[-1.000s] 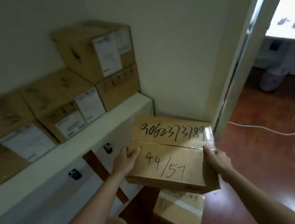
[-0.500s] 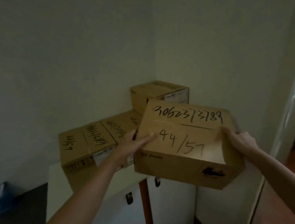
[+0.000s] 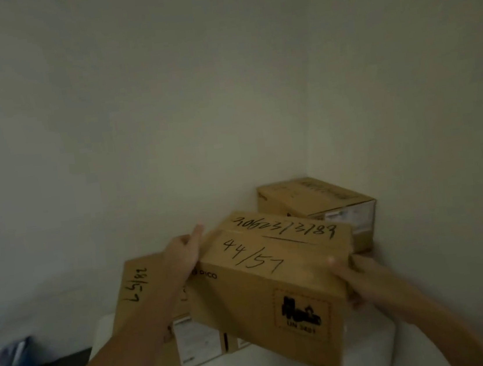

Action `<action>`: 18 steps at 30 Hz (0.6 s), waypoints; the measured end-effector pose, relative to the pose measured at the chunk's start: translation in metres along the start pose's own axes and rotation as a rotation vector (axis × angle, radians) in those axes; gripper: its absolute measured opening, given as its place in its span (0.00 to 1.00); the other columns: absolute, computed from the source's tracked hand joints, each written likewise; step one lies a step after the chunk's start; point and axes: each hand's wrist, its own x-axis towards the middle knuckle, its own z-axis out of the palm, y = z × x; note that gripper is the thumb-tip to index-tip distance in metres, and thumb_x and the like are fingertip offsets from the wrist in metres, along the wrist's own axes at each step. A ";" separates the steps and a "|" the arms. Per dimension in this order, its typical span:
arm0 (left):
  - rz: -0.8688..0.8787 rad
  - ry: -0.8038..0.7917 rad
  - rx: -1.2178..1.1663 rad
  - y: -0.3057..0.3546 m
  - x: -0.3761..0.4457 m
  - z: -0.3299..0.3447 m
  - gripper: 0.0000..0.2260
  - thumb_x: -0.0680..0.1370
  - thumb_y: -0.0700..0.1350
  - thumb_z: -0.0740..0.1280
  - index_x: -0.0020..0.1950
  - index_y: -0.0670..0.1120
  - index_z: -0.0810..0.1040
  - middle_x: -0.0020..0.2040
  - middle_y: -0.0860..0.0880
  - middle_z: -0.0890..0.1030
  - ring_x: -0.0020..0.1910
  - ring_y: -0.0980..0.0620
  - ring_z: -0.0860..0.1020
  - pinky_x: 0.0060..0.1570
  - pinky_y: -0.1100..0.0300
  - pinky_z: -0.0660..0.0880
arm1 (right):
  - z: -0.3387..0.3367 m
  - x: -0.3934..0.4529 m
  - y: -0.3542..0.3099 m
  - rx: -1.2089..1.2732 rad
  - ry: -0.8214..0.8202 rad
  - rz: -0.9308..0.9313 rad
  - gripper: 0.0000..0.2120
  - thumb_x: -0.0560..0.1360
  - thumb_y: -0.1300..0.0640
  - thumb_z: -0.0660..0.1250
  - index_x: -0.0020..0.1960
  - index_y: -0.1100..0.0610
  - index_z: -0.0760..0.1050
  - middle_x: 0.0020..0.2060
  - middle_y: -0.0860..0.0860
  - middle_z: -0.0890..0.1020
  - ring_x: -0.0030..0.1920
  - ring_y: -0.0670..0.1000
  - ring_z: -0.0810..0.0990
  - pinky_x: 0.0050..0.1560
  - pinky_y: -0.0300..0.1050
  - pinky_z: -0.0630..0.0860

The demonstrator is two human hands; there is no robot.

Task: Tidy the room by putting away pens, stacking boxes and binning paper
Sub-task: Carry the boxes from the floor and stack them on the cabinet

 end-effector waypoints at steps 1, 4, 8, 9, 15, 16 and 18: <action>0.015 0.070 0.047 -0.001 0.011 0.002 0.24 0.78 0.67 0.51 0.37 0.48 0.70 0.33 0.51 0.71 0.38 0.47 0.75 0.43 0.54 0.70 | -0.004 0.006 -0.001 0.001 -0.079 -0.016 0.32 0.68 0.29 0.64 0.66 0.46 0.71 0.57 0.49 0.81 0.50 0.51 0.83 0.45 0.47 0.83; -0.062 0.277 0.030 -0.008 0.039 0.010 0.31 0.79 0.64 0.49 0.62 0.40 0.73 0.57 0.39 0.78 0.58 0.37 0.76 0.59 0.42 0.73 | -0.013 0.026 0.002 -0.357 -0.047 -0.176 0.50 0.53 0.17 0.60 0.67 0.46 0.67 0.63 0.46 0.74 0.60 0.49 0.76 0.60 0.49 0.76; -0.270 0.207 0.007 0.001 0.050 0.021 0.35 0.80 0.63 0.52 0.79 0.45 0.46 0.78 0.38 0.50 0.74 0.34 0.59 0.70 0.39 0.59 | -0.009 0.062 -0.003 -0.631 0.115 -0.439 0.55 0.50 0.14 0.52 0.67 0.47 0.61 0.72 0.49 0.57 0.76 0.56 0.51 0.74 0.60 0.58; -0.272 0.139 -0.010 0.004 0.046 0.023 0.36 0.79 0.64 0.52 0.79 0.46 0.42 0.79 0.39 0.48 0.75 0.35 0.57 0.71 0.39 0.58 | 0.001 0.069 -0.003 -0.659 0.131 -0.487 0.56 0.51 0.14 0.51 0.70 0.47 0.59 0.76 0.50 0.49 0.78 0.55 0.41 0.76 0.60 0.48; -0.464 -0.469 -0.281 0.006 0.017 0.044 0.44 0.66 0.70 0.68 0.76 0.54 0.56 0.74 0.41 0.64 0.69 0.33 0.67 0.63 0.36 0.69 | 0.088 0.114 -0.027 -0.767 0.186 -0.567 0.50 0.63 0.20 0.33 0.75 0.47 0.56 0.76 0.53 0.57 0.75 0.59 0.52 0.75 0.60 0.49; -0.478 -0.515 -0.307 0.004 0.020 0.043 0.44 0.66 0.69 0.70 0.76 0.55 0.56 0.75 0.41 0.63 0.69 0.32 0.66 0.63 0.34 0.68 | 0.089 0.125 -0.032 -0.816 0.168 -0.610 0.49 0.64 0.20 0.34 0.75 0.47 0.56 0.75 0.52 0.59 0.74 0.58 0.55 0.74 0.59 0.50; -0.471 -0.554 -0.315 -0.001 0.031 0.040 0.42 0.67 0.67 0.70 0.76 0.56 0.57 0.76 0.42 0.61 0.70 0.30 0.65 0.62 0.32 0.66 | 0.081 0.148 -0.035 -0.882 0.079 -0.683 0.46 0.67 0.23 0.37 0.76 0.47 0.54 0.76 0.49 0.58 0.74 0.55 0.55 0.74 0.57 0.51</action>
